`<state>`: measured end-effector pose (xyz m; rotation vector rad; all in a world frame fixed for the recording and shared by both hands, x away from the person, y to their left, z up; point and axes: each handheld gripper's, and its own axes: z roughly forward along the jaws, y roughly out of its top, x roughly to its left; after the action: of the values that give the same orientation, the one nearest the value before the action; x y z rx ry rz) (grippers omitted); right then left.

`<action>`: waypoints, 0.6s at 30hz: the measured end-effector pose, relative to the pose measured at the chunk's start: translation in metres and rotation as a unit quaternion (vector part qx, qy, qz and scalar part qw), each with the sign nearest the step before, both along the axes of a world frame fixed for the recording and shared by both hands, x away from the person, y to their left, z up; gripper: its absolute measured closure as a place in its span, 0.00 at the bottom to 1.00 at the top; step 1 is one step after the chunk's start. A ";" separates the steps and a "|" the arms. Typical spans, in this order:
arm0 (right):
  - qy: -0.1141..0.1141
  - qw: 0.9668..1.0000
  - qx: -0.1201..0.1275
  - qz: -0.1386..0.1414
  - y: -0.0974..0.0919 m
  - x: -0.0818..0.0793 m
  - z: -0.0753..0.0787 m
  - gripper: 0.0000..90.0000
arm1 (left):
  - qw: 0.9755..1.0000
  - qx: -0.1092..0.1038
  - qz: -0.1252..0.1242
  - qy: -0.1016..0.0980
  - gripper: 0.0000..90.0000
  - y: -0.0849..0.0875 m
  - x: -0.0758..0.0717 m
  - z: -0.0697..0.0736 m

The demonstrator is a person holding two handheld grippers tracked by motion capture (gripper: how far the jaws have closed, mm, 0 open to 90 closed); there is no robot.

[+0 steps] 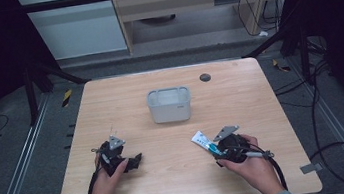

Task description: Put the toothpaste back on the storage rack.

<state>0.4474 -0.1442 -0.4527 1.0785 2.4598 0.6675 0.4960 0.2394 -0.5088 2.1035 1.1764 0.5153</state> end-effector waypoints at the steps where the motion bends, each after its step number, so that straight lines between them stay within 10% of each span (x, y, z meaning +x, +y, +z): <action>1: 0.000 1.000 0.000 0.000 0.000 0.000 0.000 0.46 | 1.000 0.000 0.000 0.000 0.00 0.000 0.000 0.000; 18: 0.079 0.996 -0.039 0.014 0.034 0.044 -0.009 0.59 | 1.000 0.000 0.000 0.000 0.00 0.000 0.000 0.000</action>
<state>0.4914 -0.1099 -0.4622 1.1066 2.6168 0.5062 0.4961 0.2395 -0.5088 2.1038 1.1763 0.5149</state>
